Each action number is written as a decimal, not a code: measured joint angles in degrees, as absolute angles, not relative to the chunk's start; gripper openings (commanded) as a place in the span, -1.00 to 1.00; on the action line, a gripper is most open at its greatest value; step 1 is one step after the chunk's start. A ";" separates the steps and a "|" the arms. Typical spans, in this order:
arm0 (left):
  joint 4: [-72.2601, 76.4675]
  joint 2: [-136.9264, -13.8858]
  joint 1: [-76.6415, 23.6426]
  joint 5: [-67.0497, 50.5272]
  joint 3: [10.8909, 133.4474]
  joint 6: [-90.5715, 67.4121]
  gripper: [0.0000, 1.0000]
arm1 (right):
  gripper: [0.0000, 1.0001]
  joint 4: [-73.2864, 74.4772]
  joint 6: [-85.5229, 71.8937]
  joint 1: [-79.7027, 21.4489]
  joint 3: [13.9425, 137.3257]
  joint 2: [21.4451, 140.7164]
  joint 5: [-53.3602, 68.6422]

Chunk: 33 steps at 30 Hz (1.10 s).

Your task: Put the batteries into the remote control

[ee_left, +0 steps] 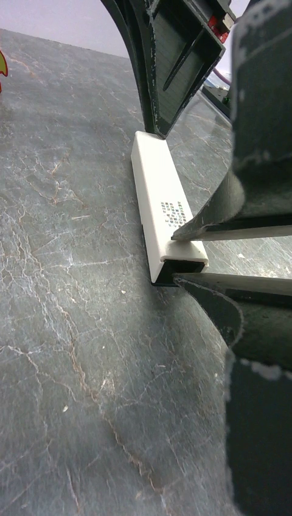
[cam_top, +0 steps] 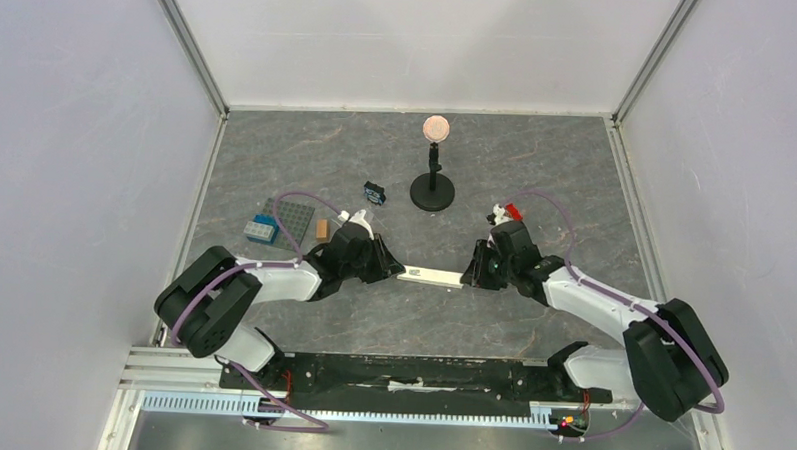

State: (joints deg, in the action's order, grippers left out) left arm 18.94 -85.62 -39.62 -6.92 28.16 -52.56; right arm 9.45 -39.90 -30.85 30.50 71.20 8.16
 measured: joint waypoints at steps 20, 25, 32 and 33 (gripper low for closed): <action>19.49 -86.08 -39.62 -7.29 28.25 -52.53 -0.40 | -0.33 10.87 -43.24 -30.41 30.85 70.32 9.02; 19.84 -86.28 -39.59 -7.55 28.25 -52.38 -0.40 | -0.56 10.09 -42.85 -30.13 30.96 73.08 9.15; 20.10 -86.46 -39.53 -7.88 28.27 -52.14 -0.42 | -0.78 7.97 -42.87 -29.93 30.24 73.14 10.50; 20.18 -86.52 -39.48 -8.03 28.27 -52.16 -0.43 | -0.81 7.84 -42.89 -29.80 30.13 73.12 10.66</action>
